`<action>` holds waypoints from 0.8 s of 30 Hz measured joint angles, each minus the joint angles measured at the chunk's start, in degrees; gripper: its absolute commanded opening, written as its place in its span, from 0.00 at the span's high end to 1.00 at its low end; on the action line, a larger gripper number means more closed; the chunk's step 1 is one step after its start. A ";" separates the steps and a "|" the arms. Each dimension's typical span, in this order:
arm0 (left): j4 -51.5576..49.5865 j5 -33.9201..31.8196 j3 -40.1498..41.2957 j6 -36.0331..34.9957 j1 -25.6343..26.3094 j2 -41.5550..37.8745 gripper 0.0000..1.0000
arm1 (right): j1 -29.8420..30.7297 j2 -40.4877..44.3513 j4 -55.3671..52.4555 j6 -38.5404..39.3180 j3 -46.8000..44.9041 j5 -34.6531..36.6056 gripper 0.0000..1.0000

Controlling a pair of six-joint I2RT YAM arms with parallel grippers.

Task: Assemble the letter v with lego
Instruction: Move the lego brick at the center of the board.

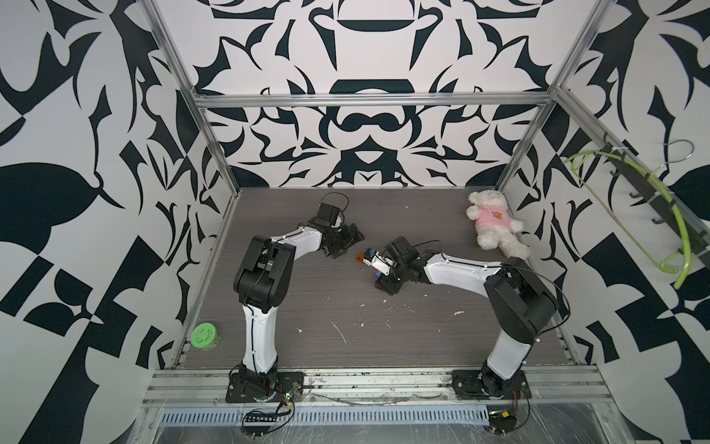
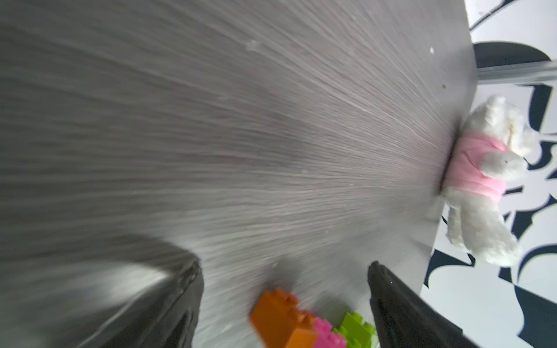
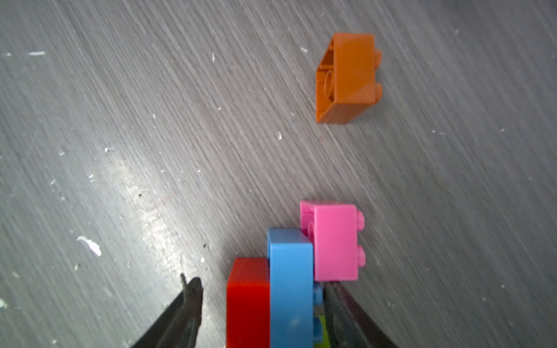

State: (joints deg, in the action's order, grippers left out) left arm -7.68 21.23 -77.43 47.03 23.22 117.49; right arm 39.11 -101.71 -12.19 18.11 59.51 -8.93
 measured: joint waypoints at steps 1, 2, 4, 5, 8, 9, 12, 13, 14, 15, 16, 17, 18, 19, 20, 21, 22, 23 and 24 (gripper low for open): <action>0.50 0.55 -0.37 0.15 0.26 0.50 0.13 | 0.00 -0.20 0.22 0.00 0.02 -0.24 0.35; 1.29 1.38 -0.55 0.15 0.44 0.98 0.13 | 0.00 -0.42 0.37 0.02 0.02 -0.50 0.35; 2.43 2.38 -0.61 0.46 0.61 1.42 0.13 | 0.00 -0.79 0.55 0.04 0.04 -1.18 0.35; 2.84 2.91 -0.61 0.61 0.72 1.55 0.13 | 0.00 -0.85 0.66 0.13 0.11 -1.57 0.36; 4.90 4.17 -0.07 1.60 0.81 1.84 0.13 | 0.00 -1.11 0.76 0.57 0.39 -3.28 0.37; 5.68 4.63 0.37 1.99 0.81 1.84 0.14 | 0.00 -1.20 0.79 0.79 0.52 -3.91 0.37; 7.89 5.77 1.42 2.91 0.83 1.84 0.14 | 0.00 -1.22 0.72 1.38 0.70 -5.97 0.37; 8.39 6.03 1.70 3.10 0.87 1.84 0.14 | 0.02 -1.25 0.72 1.44 0.74 -6.40 0.37; 9.07 6.27 2.01 3.45 0.87 1.84 0.14 | 0.02 -1.25 0.72 1.51 0.83 -6.82 0.38; 9.64 6.56 2.25 3.76 0.87 1.84 0.14 | 0.04 -1.38 0.59 1.53 1.09 -7.21 0.38; 10.08 6.71 2.49 3.98 0.87 1.84 0.18 | 0.09 -1.60 0.52 1.53 1.46 -7.41 0.38; 10.47 6.80 2.75 4.13 0.90 1.84 0.19 | 0.09 -2.12 0.57 1.49 2.10 -7.54 0.38; 10.91 6.99 3.13 4.42 0.92 1.84 0.19 | 0.09 -2.75 0.70 1.46 2.71 -7.61 0.38; 11.43 7.10 3.50 4.70 0.92 1.81 0.20 | 0.09 -3.41 0.92 1.44 3.26 -7.58 0.38; 11.96 7.26 3.87 4.85 0.92 1.75 0.20 | 0.09 -4.02 1.36 1.40 3.69 -7.54 0.38; 12.52 7.34 4.22 5.11 0.96 1.68 0.21 | 0.09 -4.46 1.73 1.33 4.07 -7.52 0.38; 13.03 7.39 4.59 5.31 1.01 1.60 0.21 | 0.11 -4.68 2.05 1.31 4.26 -7.50 0.38; 13.46 7.54 4.94 5.55 1.05 1.49 0.22 | 0.11 -4.83 2.38 1.31 4.33 -7.45 0.38; 13.97 7.65 5.42 5.68 1.18 1.38 0.22 | 0.13 -4.94 2.58 1.31 4.37 -7.41 0.38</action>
State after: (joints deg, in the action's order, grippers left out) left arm 6.28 28.88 -72.01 52.71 24.40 118.87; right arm 39.24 -106.65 -9.61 19.42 63.88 -16.34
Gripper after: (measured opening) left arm 0.784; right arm 0.619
